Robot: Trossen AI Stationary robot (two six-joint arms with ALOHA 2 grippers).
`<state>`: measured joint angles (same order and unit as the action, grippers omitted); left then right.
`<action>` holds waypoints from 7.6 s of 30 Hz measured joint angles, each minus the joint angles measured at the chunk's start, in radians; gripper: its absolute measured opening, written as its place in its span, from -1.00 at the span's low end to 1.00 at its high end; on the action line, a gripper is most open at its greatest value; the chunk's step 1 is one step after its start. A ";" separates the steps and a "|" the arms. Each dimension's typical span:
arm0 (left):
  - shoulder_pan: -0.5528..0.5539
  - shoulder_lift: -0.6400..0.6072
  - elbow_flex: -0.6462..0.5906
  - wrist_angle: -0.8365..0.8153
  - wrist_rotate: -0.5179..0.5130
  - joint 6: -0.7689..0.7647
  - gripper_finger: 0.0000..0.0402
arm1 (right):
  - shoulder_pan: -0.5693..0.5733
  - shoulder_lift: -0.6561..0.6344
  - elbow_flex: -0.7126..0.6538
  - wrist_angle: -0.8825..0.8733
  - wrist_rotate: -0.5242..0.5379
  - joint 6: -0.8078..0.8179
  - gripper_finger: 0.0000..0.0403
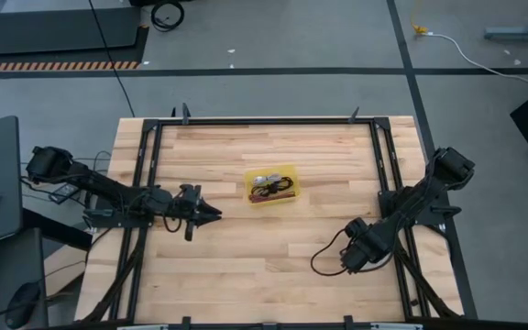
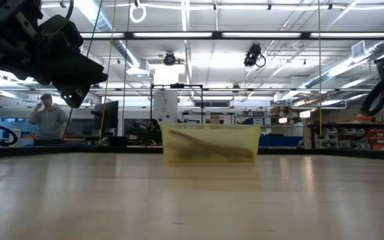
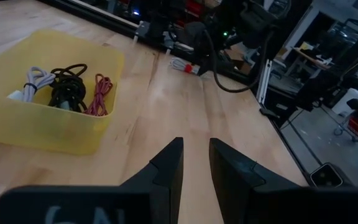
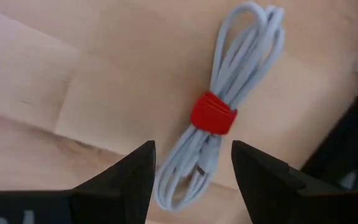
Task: Pick and place USB-C Cables
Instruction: Put the white cable charger into the yellow bin, then adjust the yellow bin on the table
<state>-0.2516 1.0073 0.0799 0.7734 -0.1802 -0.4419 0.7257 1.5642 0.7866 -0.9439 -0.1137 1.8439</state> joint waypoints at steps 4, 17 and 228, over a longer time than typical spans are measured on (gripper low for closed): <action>0.000 0.000 -0.005 -0.005 0.000 0.000 -0.58 | 0.000 -0.002 -0.048 0.067 -0.001 0.000 0.08; -0.024 0.000 -0.006 -0.011 -0.046 -0.020 -0.58 | 0.000 -0.002 -0.068 0.099 0.038 -0.082 -0.06; 0.265 0.090 0.097 -0.290 -0.020 0.256 -1.00 | -0.904 0.054 0.177 0.449 0.269 -1.956 -1.00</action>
<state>0.0137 1.0972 0.1769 0.4833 -0.2003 -0.1854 -0.1787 1.6184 0.9631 -0.4946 0.1549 -0.1117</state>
